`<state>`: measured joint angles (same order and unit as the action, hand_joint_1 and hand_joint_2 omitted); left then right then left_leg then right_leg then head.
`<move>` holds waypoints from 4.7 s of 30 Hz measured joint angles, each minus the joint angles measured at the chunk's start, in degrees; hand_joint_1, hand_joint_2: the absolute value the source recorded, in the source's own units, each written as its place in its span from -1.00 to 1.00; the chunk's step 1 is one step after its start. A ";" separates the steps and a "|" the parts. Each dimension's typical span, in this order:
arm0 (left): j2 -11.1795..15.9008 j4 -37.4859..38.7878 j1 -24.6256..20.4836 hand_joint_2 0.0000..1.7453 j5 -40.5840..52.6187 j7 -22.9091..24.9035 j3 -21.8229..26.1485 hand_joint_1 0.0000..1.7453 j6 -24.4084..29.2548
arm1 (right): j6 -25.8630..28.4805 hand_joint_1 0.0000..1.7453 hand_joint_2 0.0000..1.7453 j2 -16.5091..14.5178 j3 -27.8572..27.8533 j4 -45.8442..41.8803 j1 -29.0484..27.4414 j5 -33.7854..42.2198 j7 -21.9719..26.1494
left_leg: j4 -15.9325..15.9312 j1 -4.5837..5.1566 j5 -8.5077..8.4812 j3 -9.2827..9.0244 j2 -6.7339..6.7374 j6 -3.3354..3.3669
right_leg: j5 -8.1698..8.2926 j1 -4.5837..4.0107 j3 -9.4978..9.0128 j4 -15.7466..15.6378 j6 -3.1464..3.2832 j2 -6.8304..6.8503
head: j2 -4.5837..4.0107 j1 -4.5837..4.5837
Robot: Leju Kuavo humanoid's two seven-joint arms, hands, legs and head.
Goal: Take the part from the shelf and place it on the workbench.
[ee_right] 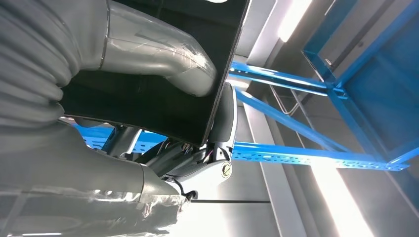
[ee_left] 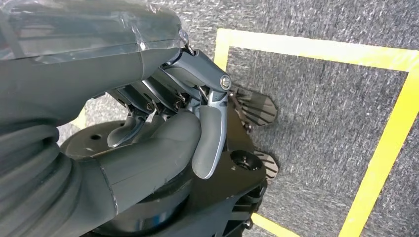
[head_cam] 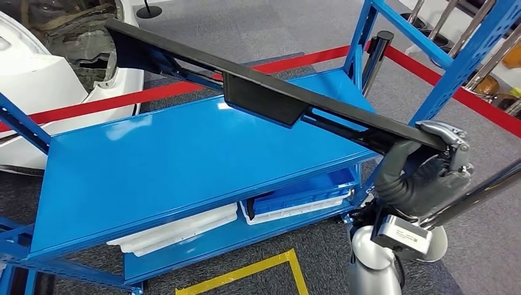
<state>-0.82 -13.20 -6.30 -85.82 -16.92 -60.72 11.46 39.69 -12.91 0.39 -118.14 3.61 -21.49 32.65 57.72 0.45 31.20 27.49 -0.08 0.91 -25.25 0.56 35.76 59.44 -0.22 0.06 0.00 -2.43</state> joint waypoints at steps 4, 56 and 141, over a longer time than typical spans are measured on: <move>-0.05 0.01 -0.04 1.00 0.04 0.79 0.00 1.00 -0.29 | 0.01 1.00 1.00 0.69 -0.09 -1.04 -0.64 -3.06 -3.27 | -0.73 -0.38 -2.05 1.69 0.63 1.19 | -5.66 0.11 2.14 5.62 -1.16 -0.06 | 0.00 -0.38; -2.90 0.37 0.06 1.00 -0.43 1.87 0.20 1.00 -0.44 | 0.01 1.00 1.00 5.10 1.16 -2.90 0.95 -5.31 -7.99 | 15.15 -0.64 5.33 10.17 -0.05 -2.16 | -1.38 0.02 -3.08 -3.02 1.92 0.72 | 0.00 -0.48; -3.05 0.42 -0.33 1.00 2.00 0.71 0.20 1.00 -0.18 | 0.01 1.00 1.00 6.31 1.22 -4.15 -0.35 -3.42 -7.18 | 1.49 -0.47 -6.35 7.82 0.80 -0.97 | -6.41 0.33 -8.63 -1.90 -0.95 -0.01 | 0.00 -1.05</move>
<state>-3.87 -12.78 -6.62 -83.82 -16.21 -60.52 11.28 39.69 -6.60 1.62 -122.29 3.26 -24.91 25.48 59.21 -0.02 24.85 35.31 0.72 -0.06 -31.67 0.90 27.13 57.54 -1.16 0.05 0.00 -3.48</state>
